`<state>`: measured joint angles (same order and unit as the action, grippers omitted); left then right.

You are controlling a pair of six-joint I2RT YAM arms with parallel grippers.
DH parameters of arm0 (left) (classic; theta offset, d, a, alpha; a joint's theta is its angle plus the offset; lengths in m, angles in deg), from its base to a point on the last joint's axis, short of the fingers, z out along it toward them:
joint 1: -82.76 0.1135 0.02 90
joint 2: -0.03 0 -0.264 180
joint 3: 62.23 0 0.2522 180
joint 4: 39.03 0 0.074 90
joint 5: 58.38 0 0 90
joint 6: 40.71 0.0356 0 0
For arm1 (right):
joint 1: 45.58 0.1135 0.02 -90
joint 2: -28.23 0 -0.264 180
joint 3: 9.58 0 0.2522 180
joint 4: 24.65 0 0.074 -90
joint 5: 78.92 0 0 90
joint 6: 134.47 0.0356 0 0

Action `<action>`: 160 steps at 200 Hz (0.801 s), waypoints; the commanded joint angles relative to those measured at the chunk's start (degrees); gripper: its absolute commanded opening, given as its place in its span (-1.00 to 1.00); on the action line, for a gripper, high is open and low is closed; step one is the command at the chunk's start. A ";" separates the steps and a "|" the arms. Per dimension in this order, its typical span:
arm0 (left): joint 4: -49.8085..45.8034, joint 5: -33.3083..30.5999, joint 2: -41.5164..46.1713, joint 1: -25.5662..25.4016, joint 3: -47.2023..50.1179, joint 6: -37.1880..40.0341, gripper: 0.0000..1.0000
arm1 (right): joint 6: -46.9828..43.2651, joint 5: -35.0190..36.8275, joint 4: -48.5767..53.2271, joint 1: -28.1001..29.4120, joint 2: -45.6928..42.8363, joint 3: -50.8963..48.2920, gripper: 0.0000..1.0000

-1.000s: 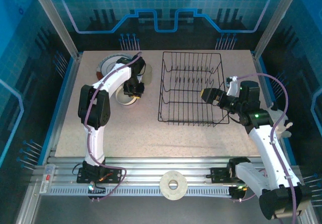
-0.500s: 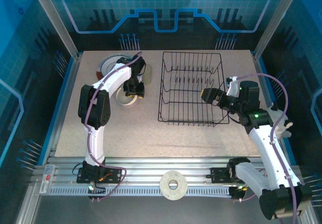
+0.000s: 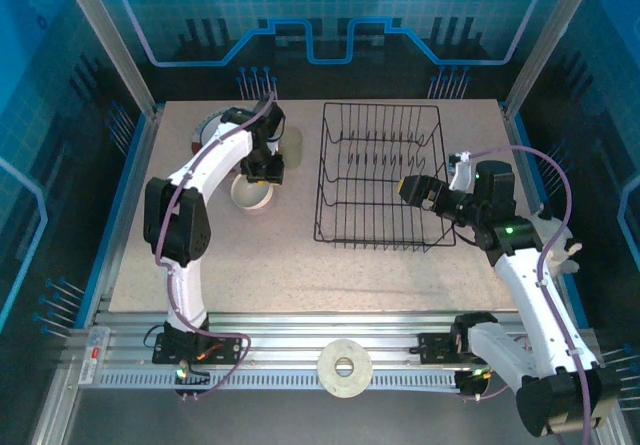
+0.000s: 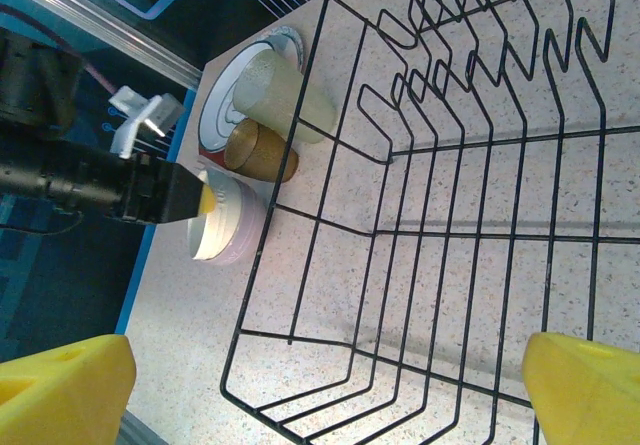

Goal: Unload the mixed dishes from the dish rack
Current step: Place the bowl in the bowl.

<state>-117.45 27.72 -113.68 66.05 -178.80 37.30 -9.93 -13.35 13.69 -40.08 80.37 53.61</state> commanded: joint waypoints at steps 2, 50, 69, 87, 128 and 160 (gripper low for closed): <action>-1.09 -1.01 1.17 0.10 0.67 -0.40 -0.43 | 0.44 0.26 -0.13 1.02 0.24 -0.66 1.00; -1.41 -2.23 -0.96 0.01 -0.42 -0.75 -0.52 | 0.33 0.43 0.52 1.16 -0.05 -0.44 1.00; -1.26 -1.91 -1.65 -0.08 -0.51 -0.76 -0.53 | 0.26 0.62 0.73 1.21 -0.33 -0.47 1.00; -1.01 -1.48 -2.30 -0.21 -0.48 -0.84 -0.57 | 0.26 0.69 0.84 1.20 -0.33 -0.48 1.00; -0.20 -0.93 -3.52 -0.52 -0.15 -1.32 -0.68 | 0.44 0.74 0.82 1.26 -0.28 -0.31 1.00; -0.19 -1.19 -4.63 -0.95 -0.45 -1.46 -0.75 | 0.44 0.77 0.91 1.26 -0.37 -0.27 1.00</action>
<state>-117.08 26.94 -116.79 65.57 -178.75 36.89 -9.93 -13.11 13.76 -39.84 80.53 53.61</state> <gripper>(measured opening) 0.134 0.999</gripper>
